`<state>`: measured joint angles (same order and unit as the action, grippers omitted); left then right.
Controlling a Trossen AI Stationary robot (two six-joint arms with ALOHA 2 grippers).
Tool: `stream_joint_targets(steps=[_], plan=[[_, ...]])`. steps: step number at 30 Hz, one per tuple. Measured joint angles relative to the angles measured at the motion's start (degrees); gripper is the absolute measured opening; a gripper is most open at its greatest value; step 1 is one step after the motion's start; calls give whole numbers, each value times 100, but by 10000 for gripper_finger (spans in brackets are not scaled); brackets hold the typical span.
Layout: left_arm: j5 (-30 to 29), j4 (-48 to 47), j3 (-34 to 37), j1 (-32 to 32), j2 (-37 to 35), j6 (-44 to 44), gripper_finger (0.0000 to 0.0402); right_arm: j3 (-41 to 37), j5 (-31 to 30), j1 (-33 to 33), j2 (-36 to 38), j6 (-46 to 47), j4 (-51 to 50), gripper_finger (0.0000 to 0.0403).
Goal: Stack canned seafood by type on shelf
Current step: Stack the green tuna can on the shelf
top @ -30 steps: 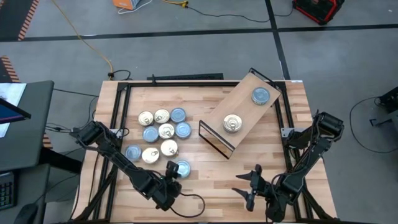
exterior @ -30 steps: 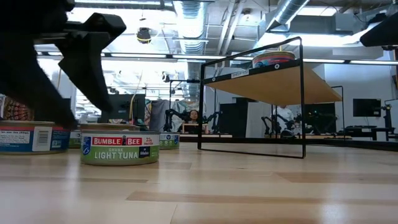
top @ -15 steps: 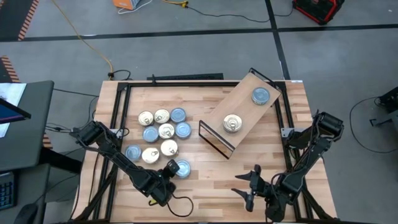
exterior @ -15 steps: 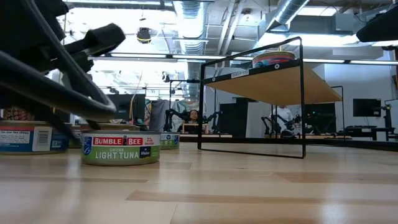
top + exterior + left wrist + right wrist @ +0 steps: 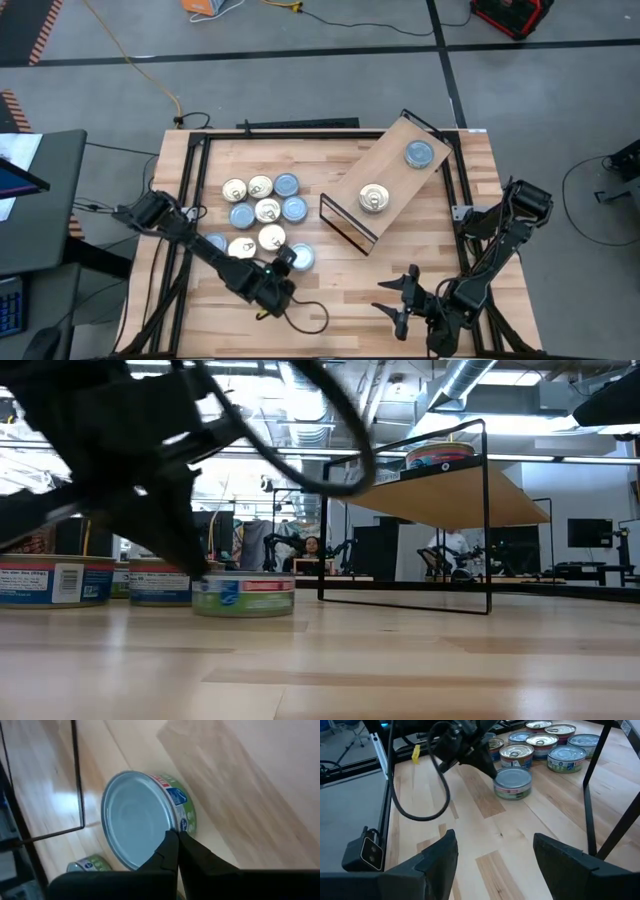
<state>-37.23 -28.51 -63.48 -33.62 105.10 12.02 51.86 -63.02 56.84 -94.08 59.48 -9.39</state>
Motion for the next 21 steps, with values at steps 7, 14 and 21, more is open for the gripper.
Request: stream_joint_targets(steps=[7, 14, 21], plan=[[-745, 297, 2, 84, 2, -125, 0, 1, -2, 0, 0, -2, 2, 285], [-590, 627, -160, -158, 2, -499, 0, 2, -4, -7, 0, -5, 0, 285], [630, 527, -448, 362, 2, -1232, 56, 0, 0, -134, 0, -7, 72, 285]])
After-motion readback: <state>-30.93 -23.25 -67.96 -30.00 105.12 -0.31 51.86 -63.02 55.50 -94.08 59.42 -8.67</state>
